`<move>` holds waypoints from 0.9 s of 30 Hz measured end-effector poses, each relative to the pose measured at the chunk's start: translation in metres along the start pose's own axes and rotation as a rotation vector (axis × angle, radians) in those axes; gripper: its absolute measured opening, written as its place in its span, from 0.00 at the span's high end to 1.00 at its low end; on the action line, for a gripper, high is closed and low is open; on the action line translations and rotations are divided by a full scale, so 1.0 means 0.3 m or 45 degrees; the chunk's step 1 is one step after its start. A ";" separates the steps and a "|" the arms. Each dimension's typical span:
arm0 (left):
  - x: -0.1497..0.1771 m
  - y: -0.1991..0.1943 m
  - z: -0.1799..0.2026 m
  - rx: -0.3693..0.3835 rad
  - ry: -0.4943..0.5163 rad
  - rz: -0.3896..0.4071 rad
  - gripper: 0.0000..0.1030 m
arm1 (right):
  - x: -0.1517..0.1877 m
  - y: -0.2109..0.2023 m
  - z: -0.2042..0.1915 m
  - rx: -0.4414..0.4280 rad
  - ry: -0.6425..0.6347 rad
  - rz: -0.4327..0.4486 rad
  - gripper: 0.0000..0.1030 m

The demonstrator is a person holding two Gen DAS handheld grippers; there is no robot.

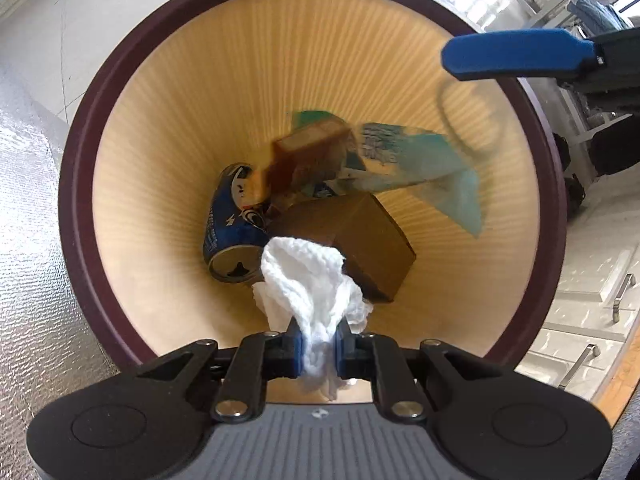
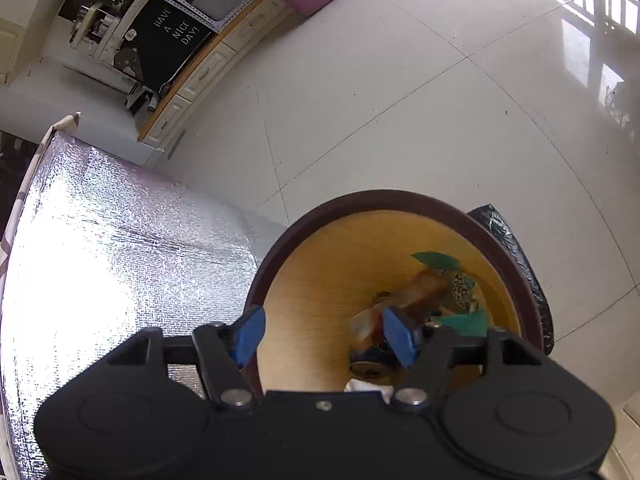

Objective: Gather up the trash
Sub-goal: 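Open the right gripper to drop the red box while the left gripper drops the tissue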

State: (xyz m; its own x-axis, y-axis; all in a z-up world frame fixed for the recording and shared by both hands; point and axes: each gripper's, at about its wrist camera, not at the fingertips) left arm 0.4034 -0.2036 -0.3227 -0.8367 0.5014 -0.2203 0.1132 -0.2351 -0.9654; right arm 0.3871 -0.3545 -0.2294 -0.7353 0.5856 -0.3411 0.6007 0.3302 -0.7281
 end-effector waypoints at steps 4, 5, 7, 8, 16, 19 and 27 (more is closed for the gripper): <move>-0.005 0.022 0.006 -0.010 0.016 -0.015 0.85 | 0.008 -0.016 0.022 0.015 -0.010 -0.003 0.35; -0.006 0.028 0.009 -0.013 0.021 -0.019 0.85 | 0.012 -0.020 0.027 0.020 -0.017 -0.007 0.35; -0.010 0.041 0.016 -0.019 0.030 -0.029 0.82 | -0.004 -0.022 0.028 0.040 -0.023 -0.001 0.35; -0.012 0.043 0.017 -0.022 0.023 -0.026 0.80 | -0.004 -0.028 0.032 0.048 -0.027 0.004 0.35; -0.021 -0.001 0.035 0.011 0.012 0.025 0.30 | -0.004 -0.058 0.048 0.068 -0.060 -0.018 0.35; -0.022 -0.021 0.057 0.009 0.031 0.043 0.14 | 0.002 -0.076 0.058 0.076 -0.065 -0.024 0.35; 0.001 -0.094 0.057 -0.007 -0.015 0.083 0.05 | 0.016 -0.148 0.073 0.099 -0.063 -0.004 0.34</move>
State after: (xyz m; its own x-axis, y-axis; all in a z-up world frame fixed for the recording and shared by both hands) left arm 0.3908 -0.2112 -0.2931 -0.8337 0.4754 -0.2809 0.1706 -0.2620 -0.9499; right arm 0.3500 -0.3824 -0.2116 -0.7530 0.5467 -0.3662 0.5734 0.2721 -0.7727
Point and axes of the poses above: each gripper's, at about its wrist camera, not at the fingertips, and y roughly the way its jaws point, z to its right, x to its underside, and after that the axes turned 10 degrees about z, right-handed
